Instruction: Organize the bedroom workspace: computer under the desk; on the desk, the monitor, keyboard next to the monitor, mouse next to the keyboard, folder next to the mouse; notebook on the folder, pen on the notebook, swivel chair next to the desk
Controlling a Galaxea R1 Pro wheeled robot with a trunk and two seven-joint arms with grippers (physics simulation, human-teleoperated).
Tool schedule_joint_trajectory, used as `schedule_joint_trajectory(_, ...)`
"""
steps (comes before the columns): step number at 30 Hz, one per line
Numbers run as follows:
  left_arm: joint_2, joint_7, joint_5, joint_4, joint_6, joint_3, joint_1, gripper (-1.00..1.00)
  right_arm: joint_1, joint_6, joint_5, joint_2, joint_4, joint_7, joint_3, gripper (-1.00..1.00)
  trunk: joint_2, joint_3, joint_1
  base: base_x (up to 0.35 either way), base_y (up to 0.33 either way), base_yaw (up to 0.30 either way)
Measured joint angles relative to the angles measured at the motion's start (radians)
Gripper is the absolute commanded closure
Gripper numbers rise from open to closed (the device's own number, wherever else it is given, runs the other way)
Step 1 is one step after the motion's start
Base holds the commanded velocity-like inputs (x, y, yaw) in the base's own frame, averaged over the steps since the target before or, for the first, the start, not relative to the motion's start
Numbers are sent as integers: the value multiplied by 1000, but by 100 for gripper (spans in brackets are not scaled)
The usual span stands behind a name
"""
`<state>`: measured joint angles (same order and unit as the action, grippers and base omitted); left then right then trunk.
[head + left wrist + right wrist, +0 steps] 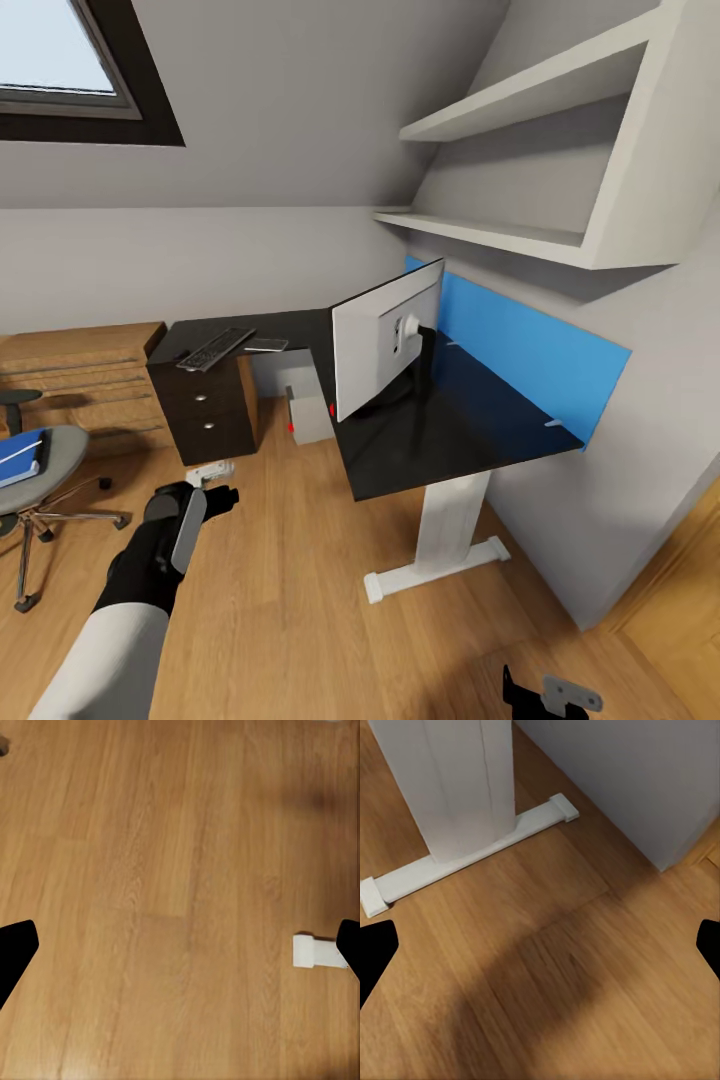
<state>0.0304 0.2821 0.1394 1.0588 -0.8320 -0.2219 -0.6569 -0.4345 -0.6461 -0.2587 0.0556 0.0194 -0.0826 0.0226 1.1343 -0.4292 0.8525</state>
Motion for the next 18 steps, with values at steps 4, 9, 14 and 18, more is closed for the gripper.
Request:
schedule_joint_trajectory(4,2,1,0,8,5,0,-1,-100,0,-2,1,0,0,0,0,-100,0,0,0,69,0,-1)
schedule_joint_trajectory(9,3,1,0,11,39,0,-2,-100,0,-4,1,0,0,0,3,-100,0,0,0,222,0,0)
schedule_joint_trajectory(14,8,1,0,12,60,24,-2,-100,0,-4,1,0,0,0,3,-100,0,0,-1,305,0,0)
schedule_joint_trajectory(18,9,1,0,12,69,55,-2,-100,0,-4,1,0,0,0,3,-100,0,1,-1,308,0,-41)
